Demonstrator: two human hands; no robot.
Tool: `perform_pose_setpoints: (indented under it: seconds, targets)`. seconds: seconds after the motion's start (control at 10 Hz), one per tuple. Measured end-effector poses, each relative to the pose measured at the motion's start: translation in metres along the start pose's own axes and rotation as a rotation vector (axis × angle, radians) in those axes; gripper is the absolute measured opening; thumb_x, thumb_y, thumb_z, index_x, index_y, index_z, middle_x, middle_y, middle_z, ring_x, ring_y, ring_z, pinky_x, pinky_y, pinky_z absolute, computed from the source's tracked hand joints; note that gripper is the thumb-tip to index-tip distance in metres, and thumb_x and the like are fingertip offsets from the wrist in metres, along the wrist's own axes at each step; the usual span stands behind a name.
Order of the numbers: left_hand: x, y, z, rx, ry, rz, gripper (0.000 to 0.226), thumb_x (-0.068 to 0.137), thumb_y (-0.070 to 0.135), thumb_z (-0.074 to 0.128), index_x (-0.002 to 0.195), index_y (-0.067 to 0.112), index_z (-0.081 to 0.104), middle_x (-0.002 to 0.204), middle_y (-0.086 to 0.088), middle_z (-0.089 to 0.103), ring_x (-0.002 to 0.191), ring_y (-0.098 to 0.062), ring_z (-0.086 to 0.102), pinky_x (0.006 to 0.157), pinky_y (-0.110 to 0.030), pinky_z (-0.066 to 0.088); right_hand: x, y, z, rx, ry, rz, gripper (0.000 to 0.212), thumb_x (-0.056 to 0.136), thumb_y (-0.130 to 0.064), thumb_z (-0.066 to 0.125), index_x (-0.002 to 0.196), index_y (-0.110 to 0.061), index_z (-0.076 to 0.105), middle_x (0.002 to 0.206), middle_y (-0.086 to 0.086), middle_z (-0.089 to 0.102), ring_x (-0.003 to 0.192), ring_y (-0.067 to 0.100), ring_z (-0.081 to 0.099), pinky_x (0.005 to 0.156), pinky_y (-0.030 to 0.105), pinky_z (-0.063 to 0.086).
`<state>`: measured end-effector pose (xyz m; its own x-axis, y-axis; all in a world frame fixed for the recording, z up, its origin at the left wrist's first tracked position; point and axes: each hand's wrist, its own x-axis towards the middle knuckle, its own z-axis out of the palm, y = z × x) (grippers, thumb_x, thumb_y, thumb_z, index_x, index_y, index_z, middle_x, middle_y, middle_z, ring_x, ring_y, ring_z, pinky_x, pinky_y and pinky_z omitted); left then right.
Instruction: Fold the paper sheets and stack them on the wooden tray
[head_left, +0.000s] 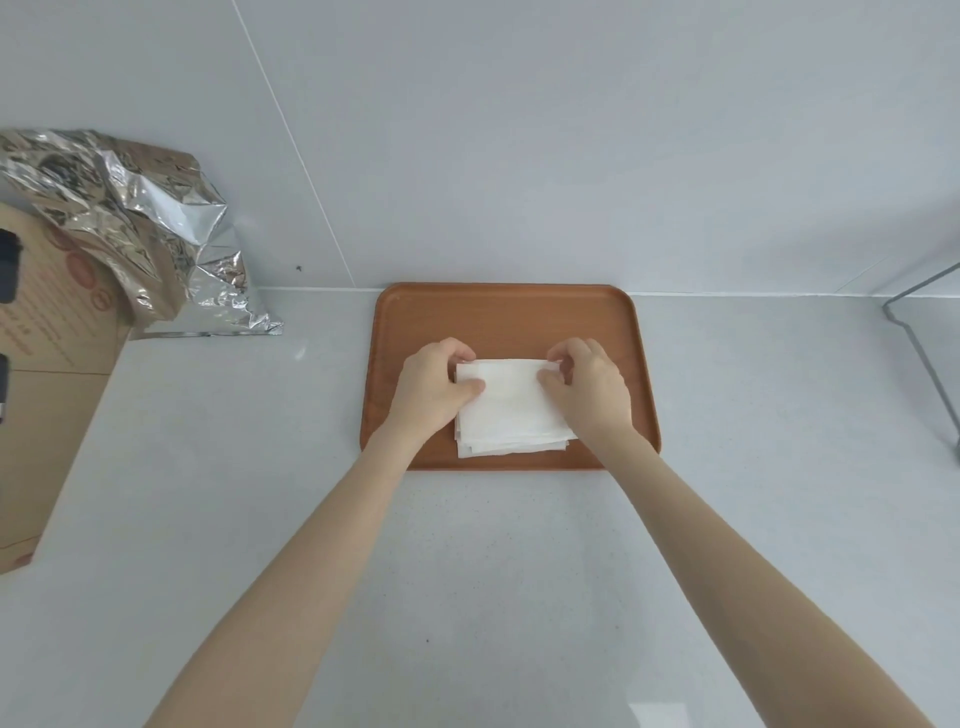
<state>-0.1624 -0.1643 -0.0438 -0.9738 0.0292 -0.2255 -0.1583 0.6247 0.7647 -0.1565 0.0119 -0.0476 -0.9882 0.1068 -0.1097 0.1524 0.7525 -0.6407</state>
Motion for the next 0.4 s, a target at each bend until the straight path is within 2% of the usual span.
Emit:
perform_pose_setpoints:
  seconds: [0.1, 0.2, 0.3, 0.4]
  targets:
    - [-0.007, 0.009, 0.003, 0.207, 0.037, 0.009, 0.033, 0.079, 0.020, 0.060, 0.110, 0.013, 0.050, 0.113, -0.011, 0.052, 0.097, -0.030, 0.056, 0.080, -0.039, 0.050, -0.006, -0.008, -0.006, -0.200, -0.087, 0.021, 0.027, 0.090, -0.025, 0.047, 0.112, -0.010, 0.047, 0.116, 0.009, 0.051, 0.087, 0.034, 0.058, 0.062, 0.034, 0.037]
    - [-0.020, 0.021, -0.006, 0.351, -0.072, -0.005, 0.042, 0.085, 0.029, 0.052, 0.122, 0.012, 0.041, 0.126, -0.014, 0.043, 0.113, -0.032, 0.048, 0.088, -0.043, 0.047, -0.020, -0.023, -0.028, -0.338, -0.170, 0.025, 0.033, 0.092, -0.031, 0.040, 0.114, -0.006, 0.039, 0.115, 0.014, 0.051, 0.081, 0.034, 0.053, 0.063, 0.035, 0.039]
    - [-0.034, 0.030, -0.031, 0.424, -0.212, 0.024, 0.044, 0.087, 0.034, 0.049, 0.126, 0.015, 0.042, 0.133, -0.012, 0.042, 0.121, -0.029, 0.043, 0.099, -0.044, 0.041, -0.057, -0.045, -0.068, -0.437, -0.247, -0.120, 0.032, 0.093, -0.032, 0.038, 0.117, -0.011, 0.041, 0.114, 0.010, 0.056, 0.083, 0.028, 0.051, 0.068, 0.034, 0.041]
    - [-0.050, 0.039, -0.053, 0.364, -0.328, 0.066, 0.038, 0.085, 0.033, 0.052, 0.120, 0.019, 0.050, 0.127, -0.007, 0.049, 0.119, -0.024, 0.046, 0.101, -0.041, 0.040, -0.115, -0.067, -0.116, -0.337, -0.455, -0.269, 0.029, 0.091, -0.033, 0.044, 0.118, -0.024, 0.051, 0.102, -0.008, 0.058, 0.087, 0.011, 0.057, 0.076, 0.027, 0.047]
